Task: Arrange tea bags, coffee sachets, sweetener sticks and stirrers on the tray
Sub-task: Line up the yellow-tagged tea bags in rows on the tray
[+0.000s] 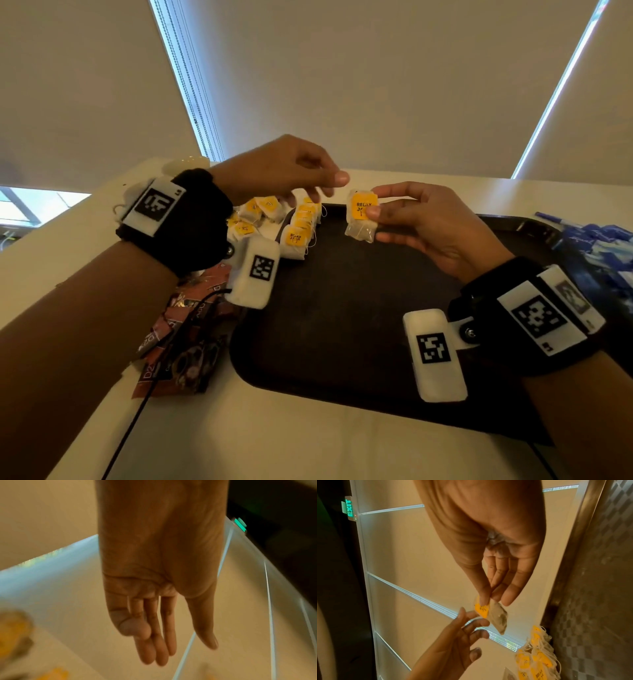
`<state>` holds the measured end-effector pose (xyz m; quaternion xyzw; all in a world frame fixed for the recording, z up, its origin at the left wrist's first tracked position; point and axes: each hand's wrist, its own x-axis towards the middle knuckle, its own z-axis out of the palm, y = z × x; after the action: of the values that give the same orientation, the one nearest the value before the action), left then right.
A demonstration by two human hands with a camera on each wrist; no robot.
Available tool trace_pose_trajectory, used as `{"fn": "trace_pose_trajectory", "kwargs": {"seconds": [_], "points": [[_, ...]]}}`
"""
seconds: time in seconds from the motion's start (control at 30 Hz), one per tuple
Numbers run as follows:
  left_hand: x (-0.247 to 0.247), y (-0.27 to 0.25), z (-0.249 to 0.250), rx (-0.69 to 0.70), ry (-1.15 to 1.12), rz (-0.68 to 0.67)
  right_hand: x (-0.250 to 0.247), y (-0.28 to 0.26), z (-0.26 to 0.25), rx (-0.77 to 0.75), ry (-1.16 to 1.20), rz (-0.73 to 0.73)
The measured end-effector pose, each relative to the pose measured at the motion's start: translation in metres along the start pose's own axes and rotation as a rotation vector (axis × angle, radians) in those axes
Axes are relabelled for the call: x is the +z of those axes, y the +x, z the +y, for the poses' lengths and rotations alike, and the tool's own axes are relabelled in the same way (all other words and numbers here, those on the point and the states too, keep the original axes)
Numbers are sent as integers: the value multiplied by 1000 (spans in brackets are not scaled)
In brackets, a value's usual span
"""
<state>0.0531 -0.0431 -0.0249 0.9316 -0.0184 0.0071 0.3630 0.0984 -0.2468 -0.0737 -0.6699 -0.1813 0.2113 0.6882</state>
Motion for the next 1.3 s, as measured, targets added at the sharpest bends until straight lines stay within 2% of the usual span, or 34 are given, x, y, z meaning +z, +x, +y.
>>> {"fn": "trace_pose_trajectory", "kwargs": {"seconds": [0.1,0.2,0.6,0.73,0.87,0.97,1.07,1.17,1.3], "points": [[10,-4,13,62,23,-131,2,-2,-1,-33,5,-18],[17,-4,13,83,39,-129,3,-3,-3,-45,-10,-49],[11,-2,-40,-252,328,-357,-3,-2,-5,-37,-8,-10],[12,5,-48,-286,419,-287,-5,-1,-4,-36,-6,-9],[19,3,-53,-198,652,-172,-6,-1,-5,-39,1,0],[21,-4,-52,-65,678,-102,-6,-1,-5,-35,9,16],[18,-15,-45,13,641,-213,-7,0,-4,-33,5,25],[23,-23,-46,29,734,-316,-7,0,-4,-30,-4,26],[32,-24,-49,29,900,-328,-7,0,-5,-20,-6,26]]}}
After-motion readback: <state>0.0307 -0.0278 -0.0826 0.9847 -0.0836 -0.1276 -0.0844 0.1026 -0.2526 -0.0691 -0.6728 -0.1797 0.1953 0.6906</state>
